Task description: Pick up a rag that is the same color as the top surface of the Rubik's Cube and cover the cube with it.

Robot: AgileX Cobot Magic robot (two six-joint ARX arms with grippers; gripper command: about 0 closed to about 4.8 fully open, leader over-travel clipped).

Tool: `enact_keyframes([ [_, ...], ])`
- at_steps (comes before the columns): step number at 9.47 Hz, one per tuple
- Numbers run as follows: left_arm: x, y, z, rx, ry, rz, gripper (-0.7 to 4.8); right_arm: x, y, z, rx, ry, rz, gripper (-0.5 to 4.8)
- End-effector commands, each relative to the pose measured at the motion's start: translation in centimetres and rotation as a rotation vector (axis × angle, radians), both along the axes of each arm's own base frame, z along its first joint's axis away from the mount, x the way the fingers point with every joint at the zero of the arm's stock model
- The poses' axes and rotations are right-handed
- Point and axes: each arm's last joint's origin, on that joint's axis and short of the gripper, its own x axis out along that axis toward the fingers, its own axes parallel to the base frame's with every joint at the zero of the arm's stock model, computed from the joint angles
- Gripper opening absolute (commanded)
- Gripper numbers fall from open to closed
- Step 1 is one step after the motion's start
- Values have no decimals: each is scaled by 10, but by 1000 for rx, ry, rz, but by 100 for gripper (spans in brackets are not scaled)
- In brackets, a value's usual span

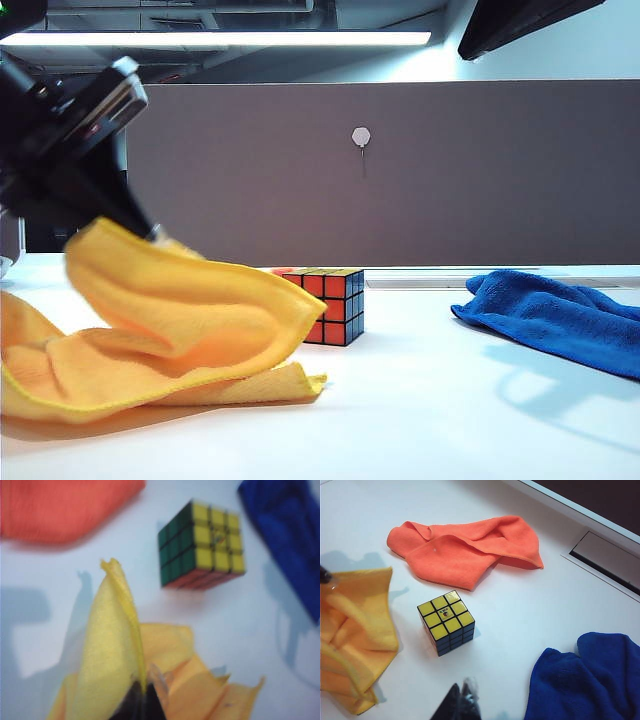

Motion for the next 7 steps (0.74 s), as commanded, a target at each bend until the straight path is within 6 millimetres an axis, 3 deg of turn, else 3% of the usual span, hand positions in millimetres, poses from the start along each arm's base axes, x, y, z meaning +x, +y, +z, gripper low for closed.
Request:
enact_keyframes([
  [1,12,-5,19,-158,-140,45,-6,0,0,4,14,-17,0,-5],
  [3,22,-7,38,-252,-309,126,-6,0,0,4,14,-17,-1,-5],
  [5,28,-11,43,-284,-389,155,-6,0,0,4,13,-20,-4,-5],
  [7,27,-47,42,-359,-419,-21,-6,0,0,5,17,-26,-6,-5],
])
